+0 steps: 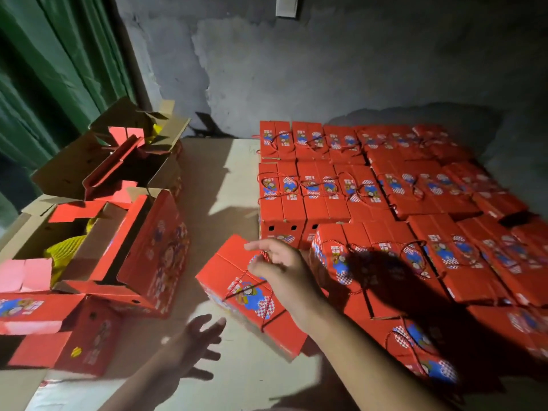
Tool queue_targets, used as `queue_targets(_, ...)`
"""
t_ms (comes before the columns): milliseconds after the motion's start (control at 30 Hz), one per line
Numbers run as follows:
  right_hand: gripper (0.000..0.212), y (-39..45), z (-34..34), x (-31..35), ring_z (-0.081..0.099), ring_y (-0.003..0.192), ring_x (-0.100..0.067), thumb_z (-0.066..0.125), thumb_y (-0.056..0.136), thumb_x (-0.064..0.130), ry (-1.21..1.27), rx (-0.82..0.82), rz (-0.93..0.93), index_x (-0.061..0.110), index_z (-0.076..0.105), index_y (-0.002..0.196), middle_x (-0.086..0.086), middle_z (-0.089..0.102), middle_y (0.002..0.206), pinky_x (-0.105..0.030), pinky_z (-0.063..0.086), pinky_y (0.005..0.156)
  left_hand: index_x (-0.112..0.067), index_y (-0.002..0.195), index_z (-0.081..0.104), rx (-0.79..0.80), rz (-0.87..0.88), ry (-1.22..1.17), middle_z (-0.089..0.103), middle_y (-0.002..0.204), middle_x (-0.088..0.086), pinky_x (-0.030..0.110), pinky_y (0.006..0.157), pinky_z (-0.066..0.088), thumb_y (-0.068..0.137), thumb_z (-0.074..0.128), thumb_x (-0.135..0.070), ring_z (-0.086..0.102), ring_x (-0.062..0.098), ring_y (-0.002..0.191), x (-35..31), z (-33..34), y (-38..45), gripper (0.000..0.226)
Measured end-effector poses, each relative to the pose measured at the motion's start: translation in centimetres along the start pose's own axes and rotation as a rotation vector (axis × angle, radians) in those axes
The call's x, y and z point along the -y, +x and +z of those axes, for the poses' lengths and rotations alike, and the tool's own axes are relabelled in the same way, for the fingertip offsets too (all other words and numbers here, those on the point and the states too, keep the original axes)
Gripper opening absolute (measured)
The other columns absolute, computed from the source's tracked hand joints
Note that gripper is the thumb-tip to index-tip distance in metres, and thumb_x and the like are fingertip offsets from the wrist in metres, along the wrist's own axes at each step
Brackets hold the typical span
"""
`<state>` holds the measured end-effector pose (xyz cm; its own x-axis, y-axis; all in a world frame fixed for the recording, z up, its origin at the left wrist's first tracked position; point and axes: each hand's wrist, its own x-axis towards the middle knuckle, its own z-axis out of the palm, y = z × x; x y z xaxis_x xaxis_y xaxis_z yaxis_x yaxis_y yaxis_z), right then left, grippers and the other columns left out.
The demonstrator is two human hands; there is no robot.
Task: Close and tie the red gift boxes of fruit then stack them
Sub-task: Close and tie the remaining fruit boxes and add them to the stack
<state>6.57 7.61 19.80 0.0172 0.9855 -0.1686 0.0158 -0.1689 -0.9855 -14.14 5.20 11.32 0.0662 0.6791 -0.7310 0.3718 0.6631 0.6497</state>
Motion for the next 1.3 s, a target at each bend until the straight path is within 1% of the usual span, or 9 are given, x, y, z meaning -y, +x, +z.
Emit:
queue_targets(200,0.024,1.2,-2.2,0.6,0.057,0.076,-0.005,0.071,0.089,0.01,-0.011,-0.1,0.013,0.028,0.077,0.104,-0.012,0.066,0.09,-0.017,0.043,0.067,-0.034,0.158,0.028,0.137,0.08,0.014,0.069,0.12,0.0,0.055,0.081,0.062,0.097,0.069,-0.032,0.068,0.026,0.107,-4.5,3.4,2.9,0.073)
queue_targets(400,0.02,2.5,-4.5,-0.1,0.061,0.081,-0.007,0.072,0.089,0.022,-0.078,-0.221,0.056,0.036,0.077,0.102,0.009,0.067,0.084,-0.027,0.051,0.079,-0.05,0.158,0.008,0.304,0.11,0.038,0.067,0.124,-0.003,0.061,0.08,0.059,0.1,0.065,-0.024,0.058,0.029,0.119,-6.0,5.9,5.8,0.085)
queue_targets(533,0.02,3.8,-5.4,-0.6,0.059,0.075,0.0,0.072,0.09,0.013,0.032,-0.232,0.056,0.029,0.078,0.101,0.015,0.064,0.078,-0.015,0.047,0.073,-0.065,0.151,0.011,0.319,0.118,-0.037,0.07,0.125,-0.009,0.06,0.074,0.061,0.1,0.062,-0.03,0.054,0.03,0.124,-6.1,7.2,8.1,0.08)
queue_targets(633,0.019,4.8,-6.1,-0.9,0.063,0.082,0.004,0.072,0.09,0.014,0.041,-0.248,0.061,0.029,0.078,0.1,0.015,0.066,0.086,-0.006,0.045,0.071,-0.069,0.148,0.007,0.338,0.157,-0.054,0.073,0.12,-0.014,0.05,0.067,0.062,0.097,0.065,-0.028,0.06,0.014,0.112,-6.3,7.9,10.2,0.088)
queue_targets(733,0.02,5.7,-6.7,-1.3,0.065,0.09,0.002,0.073,0.09,0.017,0.029,-0.27,0.074,0.032,0.078,0.102,0.004,0.07,0.101,-0.006,0.045,0.073,-0.06,0.151,0.015,0.332,0.176,-0.044,0.07,0.126,-0.01,0.046,0.07,0.063,0.094,0.066,-0.025,0.063,0.01,0.107,-7.0,8.4,12.1,0.084)
queue_targets(867,0.021,6.8,-7.4,-1.7,0.067,0.1,-0.01,0.073,0.09,0.011,0.06,-0.297,0.069,0.028,0.079,0.101,-0.012,0.07,0.11,-0.007,0.047,0.076,-0.074,0.132,0.034,0.314,0.191,-0.055,0.07,0.125,-0.011,0.048,0.068,0.062,0.097,0.06,-0.033,0.063,0.021,0.121,-8.0,8.8,13.9,0.06)
queue_targets(933,0.022,7.3,-7.8,-1.8,0.066,0.098,-0.008,0.073,0.089,0.009,0.068,-0.306,0.063,0.027,0.079,0.1,-0.014,0.069,0.108,-0.006,0.047,0.073,-0.076,0.136,0.031,0.345,0.201,-0.065,0.07,0.127,-0.013,0.047,0.064,0.061,0.095,0.058,-0.03,0.063,0.019,0.121,-8.2,8.8,14.7,0.067)
queue_targets(1100,0.02,8.4,-8.4,-2.2,0.067,0.091,-0.006,0.072,0.09,0.015,-0.02,-0.264,0.072,0.028,0.077,0.104,-0.005,0.069,0.101,-0.009,0.048,0.074,-0.079,0.136,0.026,0.376,0.212,-0.059,0.07,0.125,-0.015,0.039,0.06,0.06,0.073,0.062,-0.045,0.069,0.01,0.112,-8.1,8.6,15.7,0.08)
queue_targets(1300,0.021,9.8,-8.1,-3.4,0.066,0.093,0.002,0.067,0.095,0.013,-0.146,-0.263,0.138,0.03,0.077,0.103,0.016,0.074,0.1,-0.017,0.045,0.07,-0.061,0.139,0.045,0.233,0.27,-0.078,0.065,0.121,-0.003,0.036,0.067,0.059,0.1,0.057,-0.021,0.063,0.013,0.096,-8.1,7.7,16.0,0.058)
